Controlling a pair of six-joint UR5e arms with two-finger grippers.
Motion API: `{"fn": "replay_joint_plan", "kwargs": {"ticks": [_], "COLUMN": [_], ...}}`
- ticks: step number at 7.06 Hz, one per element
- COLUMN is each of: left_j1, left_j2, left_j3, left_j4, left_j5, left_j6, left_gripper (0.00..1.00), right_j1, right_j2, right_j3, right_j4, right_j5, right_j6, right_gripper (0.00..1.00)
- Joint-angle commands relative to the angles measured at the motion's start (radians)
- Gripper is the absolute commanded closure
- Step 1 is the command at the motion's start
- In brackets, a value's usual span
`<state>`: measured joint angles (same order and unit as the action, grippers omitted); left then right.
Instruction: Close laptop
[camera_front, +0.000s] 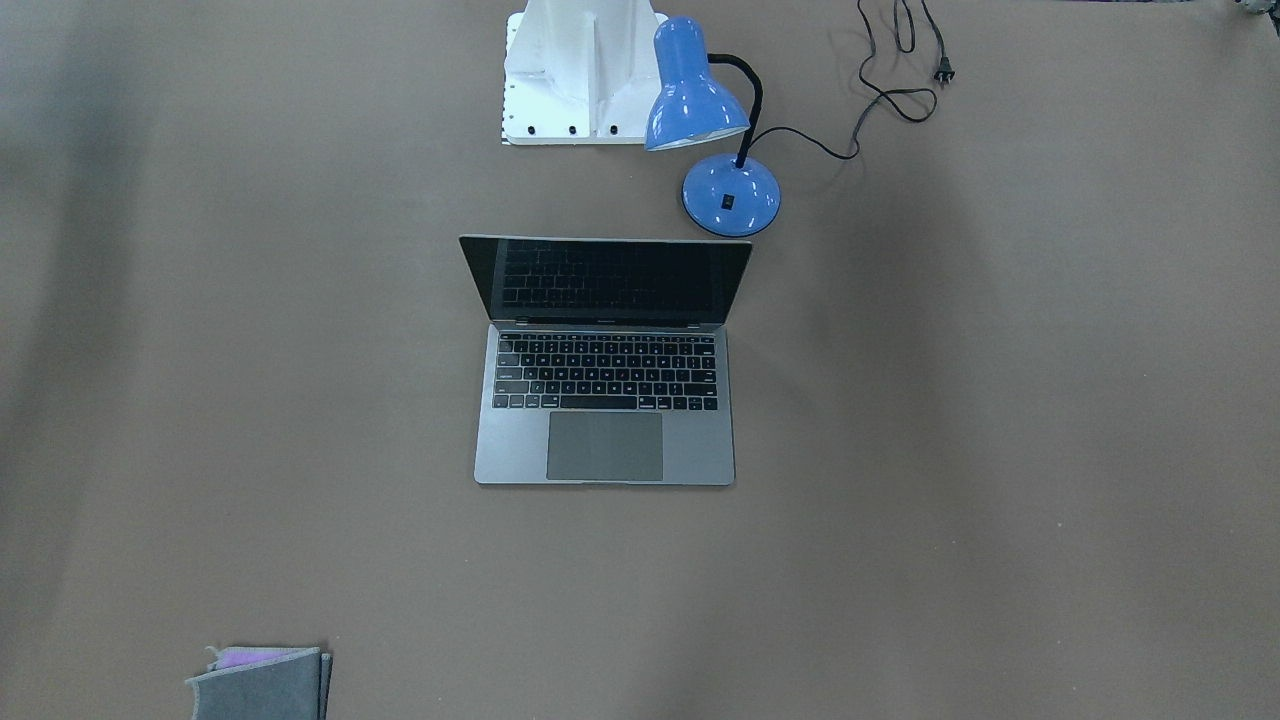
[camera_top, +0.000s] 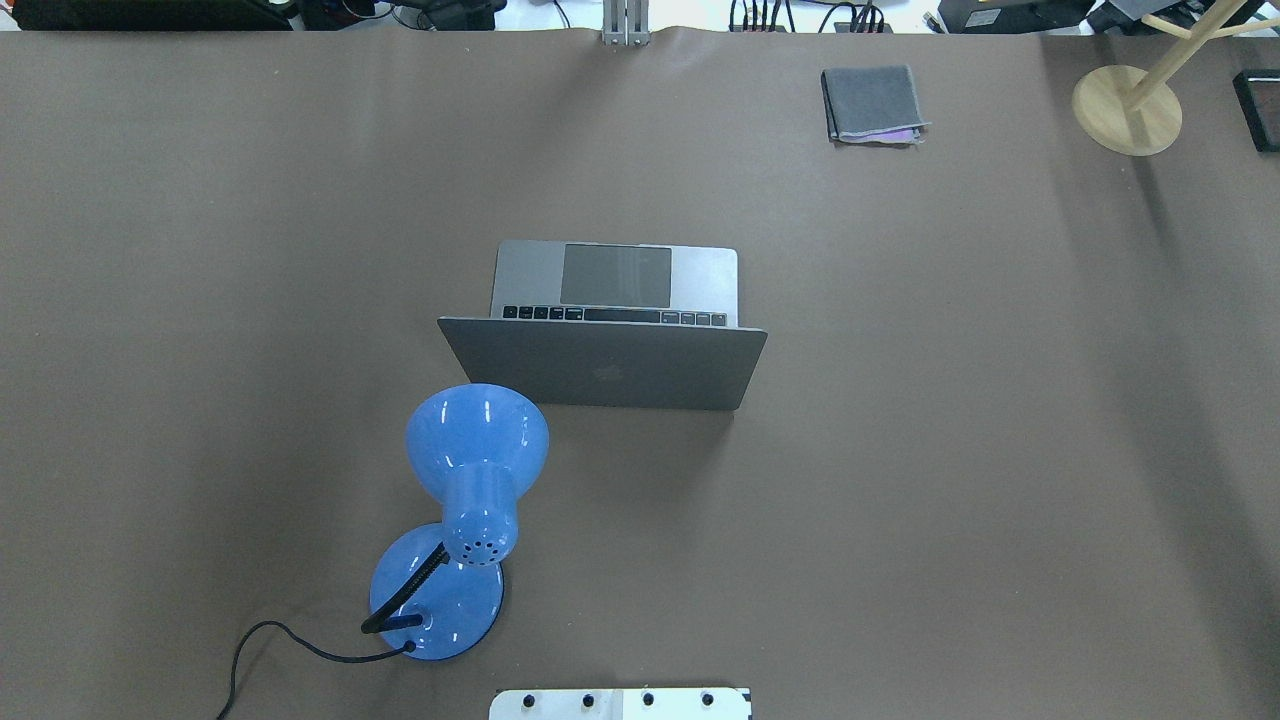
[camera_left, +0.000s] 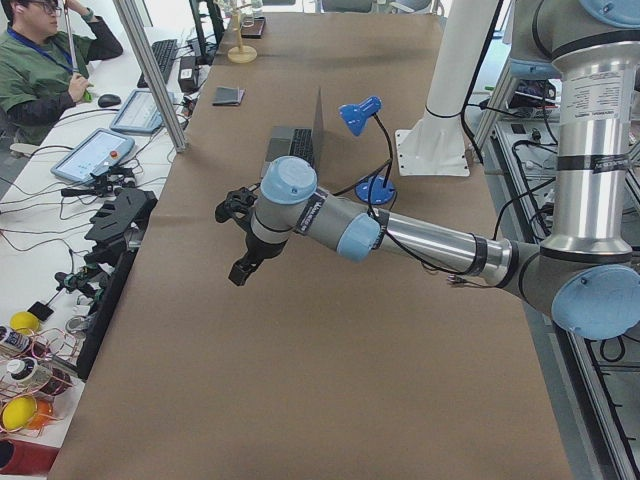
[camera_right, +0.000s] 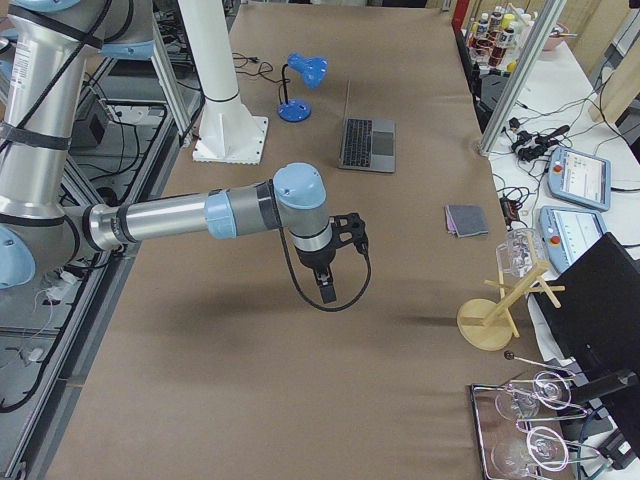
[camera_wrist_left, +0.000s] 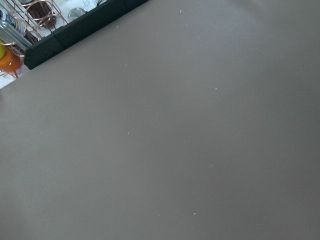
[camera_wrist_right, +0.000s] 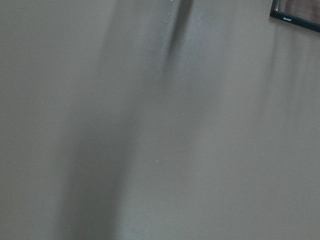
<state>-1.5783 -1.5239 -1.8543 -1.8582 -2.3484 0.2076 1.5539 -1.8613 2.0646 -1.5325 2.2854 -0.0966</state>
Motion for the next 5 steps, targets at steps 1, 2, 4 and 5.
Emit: {"fn": "replay_joint_plan", "kwargs": {"ticks": [1,2,4,5], "left_j1": [0.000,0.000,0.001,0.004], "left_j2": [0.001,0.001,-0.016,-0.038], "left_j3": [-0.002,-0.002,-0.006,-0.011], "left_j4": [-0.019,-0.019,-0.016,-0.018], "left_j5": [0.000,0.000,-0.125,-0.203], "left_j6": [-0.001,-0.004,-0.140,-0.252], "left_gripper": [0.02,0.02,0.02,0.02], "right_j1": [0.000,0.000,-0.002,-0.005], "right_j2": [0.001,0.001,0.007,0.013], "right_j3": [0.011,0.011,0.032,0.057], "right_j4": [0.000,0.000,0.002,0.002], "right_j5": [0.000,0.002,0.034,0.110], "right_j6": [0.015,0.015,0.091,0.169], "right_gripper": [0.00,0.00,0.00,0.02]}}
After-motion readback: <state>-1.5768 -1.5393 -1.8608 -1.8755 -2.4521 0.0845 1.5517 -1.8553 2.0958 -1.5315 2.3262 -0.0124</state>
